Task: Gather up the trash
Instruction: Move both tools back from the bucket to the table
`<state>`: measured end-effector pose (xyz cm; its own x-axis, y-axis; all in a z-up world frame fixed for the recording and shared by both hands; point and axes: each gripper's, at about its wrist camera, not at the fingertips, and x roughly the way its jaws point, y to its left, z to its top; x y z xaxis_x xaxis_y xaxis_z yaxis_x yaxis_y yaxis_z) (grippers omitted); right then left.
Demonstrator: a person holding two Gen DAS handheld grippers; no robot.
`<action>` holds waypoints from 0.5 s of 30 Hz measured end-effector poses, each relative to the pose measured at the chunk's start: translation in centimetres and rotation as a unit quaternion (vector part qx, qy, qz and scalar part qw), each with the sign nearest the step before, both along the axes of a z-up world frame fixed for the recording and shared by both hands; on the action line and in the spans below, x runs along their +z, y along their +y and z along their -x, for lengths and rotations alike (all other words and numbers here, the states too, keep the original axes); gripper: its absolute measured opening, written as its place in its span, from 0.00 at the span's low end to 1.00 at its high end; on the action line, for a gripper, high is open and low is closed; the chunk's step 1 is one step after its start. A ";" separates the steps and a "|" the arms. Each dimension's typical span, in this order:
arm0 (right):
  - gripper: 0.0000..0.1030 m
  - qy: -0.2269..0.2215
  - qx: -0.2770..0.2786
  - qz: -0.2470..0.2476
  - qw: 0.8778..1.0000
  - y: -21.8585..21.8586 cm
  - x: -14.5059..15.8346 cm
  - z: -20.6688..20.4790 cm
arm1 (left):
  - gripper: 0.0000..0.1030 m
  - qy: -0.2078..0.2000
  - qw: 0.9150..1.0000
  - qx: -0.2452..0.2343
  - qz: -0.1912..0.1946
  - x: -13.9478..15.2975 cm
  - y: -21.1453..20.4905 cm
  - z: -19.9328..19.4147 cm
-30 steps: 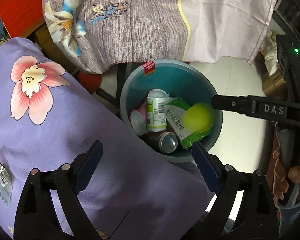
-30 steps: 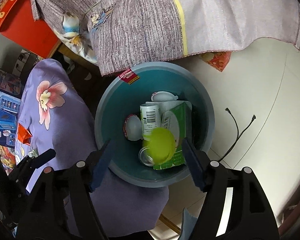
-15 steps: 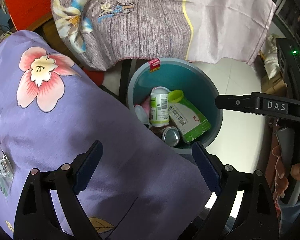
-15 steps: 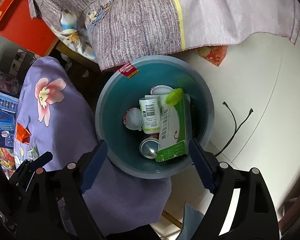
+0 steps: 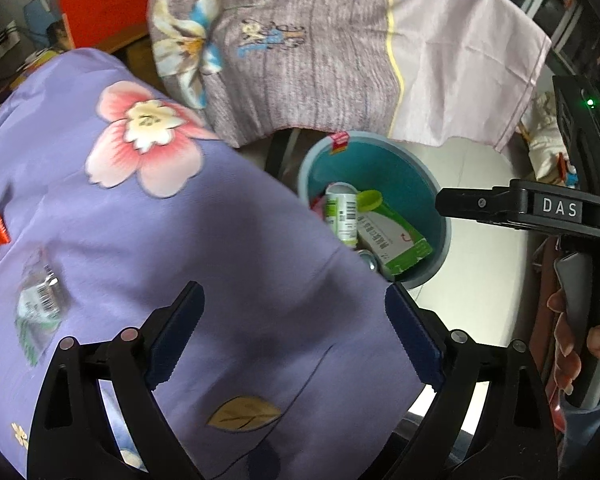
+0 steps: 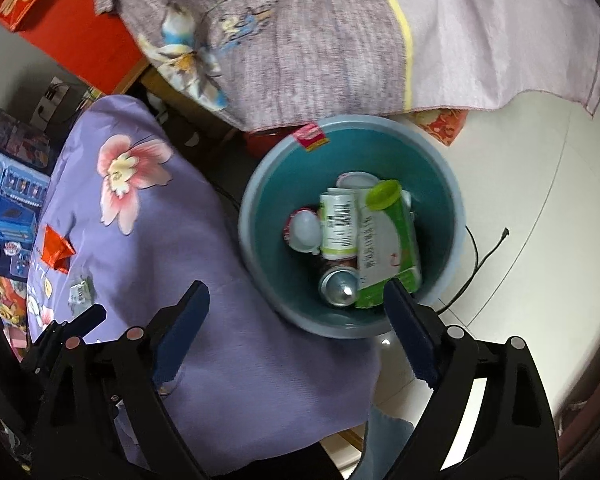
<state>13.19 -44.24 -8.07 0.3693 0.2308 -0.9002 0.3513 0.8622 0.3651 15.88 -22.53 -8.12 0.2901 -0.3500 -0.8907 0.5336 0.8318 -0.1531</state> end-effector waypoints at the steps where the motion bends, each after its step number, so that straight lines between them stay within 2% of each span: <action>1: 0.82 -0.001 0.004 0.002 1.000 0.6 0.3 -0.1 | 0.89 -0.002 1.000 0.005 0.003 0.2 0.8 0.0; 4: 0.82 -0.003 0.019 0.008 1.000 2.7 1.0 -0.6 | 0.90 -0.003 1.000 0.022 0.014 0.6 3.1 -0.1; 8: 0.82 -0.002 0.039 0.017 0.999 5.8 1.8 -1.2 | 0.96 -0.009 0.999 0.044 0.023 1.0 6.2 -0.2; 15: 0.82 0.003 0.090 0.032 0.995 12.4 2.9 -2.6 | 0.96 -0.010 0.995 0.088 0.033 0.9 12.2 0.0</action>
<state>15.79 -31.87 -5.17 0.3221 0.2348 -0.9171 0.1907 0.9328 0.3058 15.86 -10.33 -7.23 0.3699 -0.3499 -0.8607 0.3836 0.9012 -0.2015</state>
